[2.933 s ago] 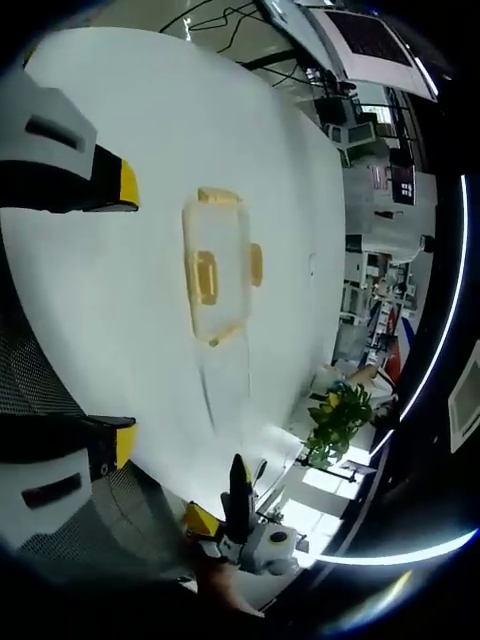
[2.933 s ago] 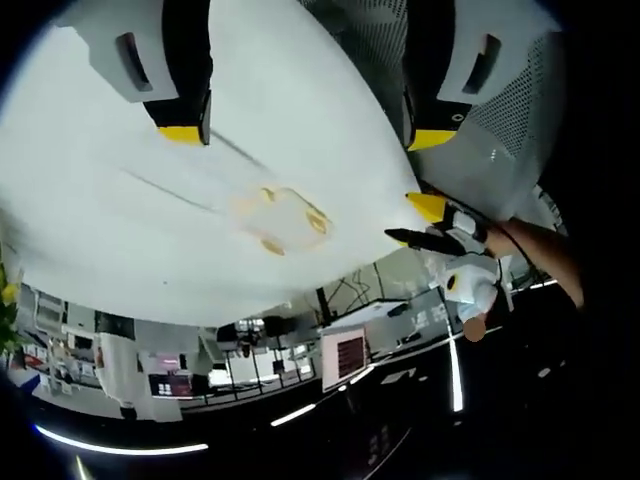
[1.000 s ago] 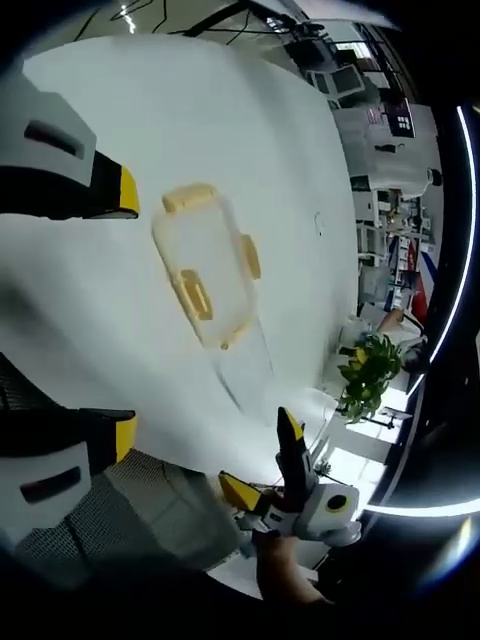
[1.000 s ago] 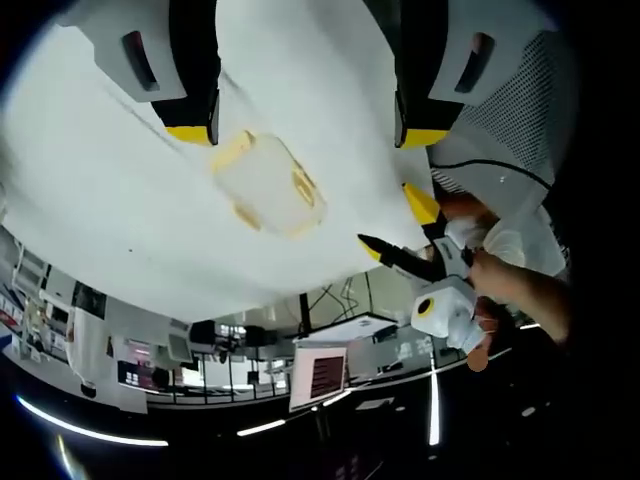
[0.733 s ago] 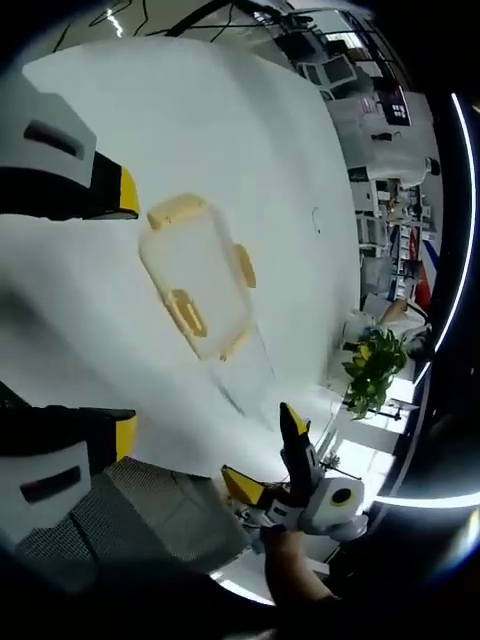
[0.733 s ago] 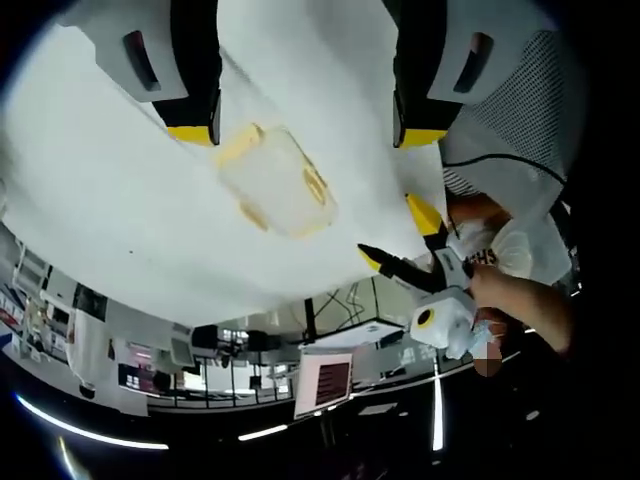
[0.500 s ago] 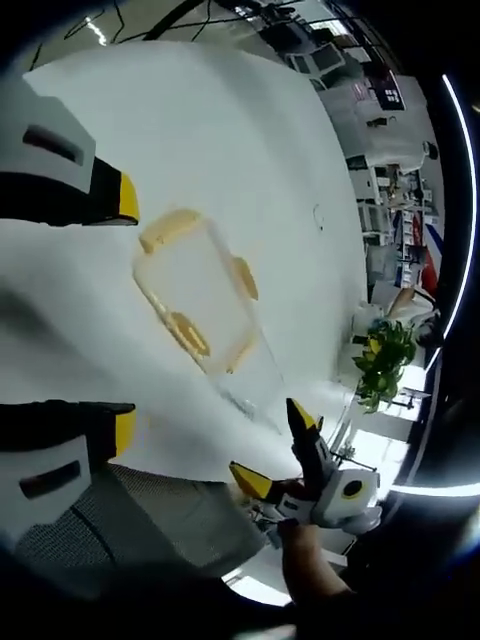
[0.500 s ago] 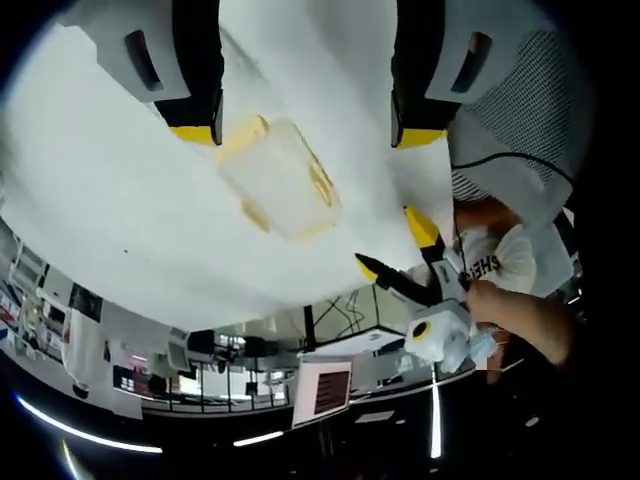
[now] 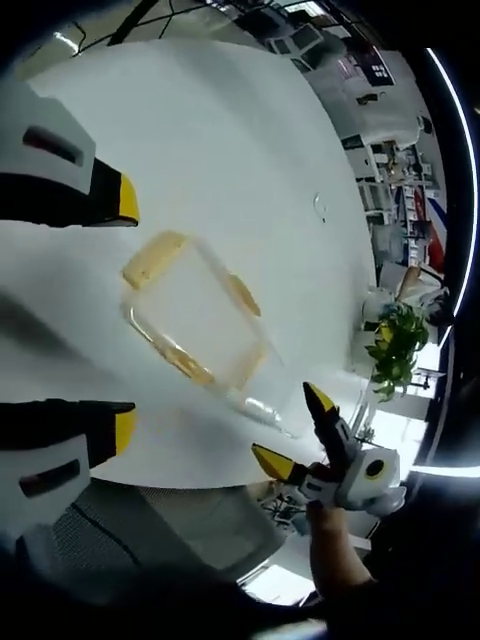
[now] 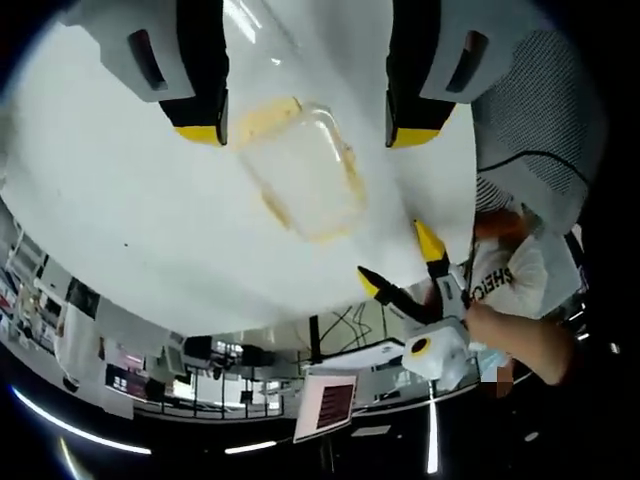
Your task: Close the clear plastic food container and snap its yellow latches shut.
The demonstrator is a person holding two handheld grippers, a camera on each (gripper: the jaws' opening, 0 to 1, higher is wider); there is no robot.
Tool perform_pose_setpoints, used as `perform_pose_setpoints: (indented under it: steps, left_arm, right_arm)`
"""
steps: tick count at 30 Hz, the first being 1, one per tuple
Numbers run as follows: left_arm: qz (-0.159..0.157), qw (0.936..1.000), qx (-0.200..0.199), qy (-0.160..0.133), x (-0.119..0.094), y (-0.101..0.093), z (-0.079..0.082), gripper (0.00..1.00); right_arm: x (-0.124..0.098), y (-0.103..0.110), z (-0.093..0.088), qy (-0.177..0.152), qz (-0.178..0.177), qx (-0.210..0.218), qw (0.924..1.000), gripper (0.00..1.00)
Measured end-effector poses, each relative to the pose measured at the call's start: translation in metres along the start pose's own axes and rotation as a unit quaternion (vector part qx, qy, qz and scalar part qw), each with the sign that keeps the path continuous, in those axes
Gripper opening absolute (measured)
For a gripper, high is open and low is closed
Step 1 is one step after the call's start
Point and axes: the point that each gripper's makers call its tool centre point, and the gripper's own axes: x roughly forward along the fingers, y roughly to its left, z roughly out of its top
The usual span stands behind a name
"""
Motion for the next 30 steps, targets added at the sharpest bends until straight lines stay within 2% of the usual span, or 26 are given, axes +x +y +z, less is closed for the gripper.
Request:
perform_pose_setpoints:
  steps: [4, 12, 15, 20, 24, 30]
  left_arm:
    - [-0.005, 0.9999, 0.011, 0.012, 0.007, 0.005, -0.001, 0.67]
    - [-0.015, 0.9991, 0.030, 0.027, 0.015, 0.015, -0.001, 0.63]
    - [-0.020, 0.9977, 0.050, 0.041, 0.017, 0.021, -0.004, 0.62]
    - [-0.021, 0.9965, 0.066, 0.047, 0.020, 0.032, -0.001, 0.63]
    - [-0.031, 0.9927, 0.099, 0.062, 0.025, 0.035, -0.002, 0.61]
    - [-0.047, 0.9869, 0.130, 0.082, 0.032, 0.036, -0.005, 0.59]
  right_arm:
    - [0.004, -0.004, -0.006, 0.024, 0.002, -0.028, 0.9993, 0.62]
    - [0.012, -0.009, -0.008, 0.038, 0.016, -0.023, 0.9989, 0.59]
    - [0.015, -0.011, -0.010, 0.047, 0.018, -0.031, 0.9982, 0.58]
    - [0.023, -0.016, -0.014, 0.072, 0.027, -0.051, 0.9958, 0.58]
    - [0.029, -0.020, -0.013, 0.082, 0.031, -0.060, 0.9944, 0.57]
    - [0.037, -0.025, -0.016, 0.118, 0.040, -0.084, 0.9887, 0.56]
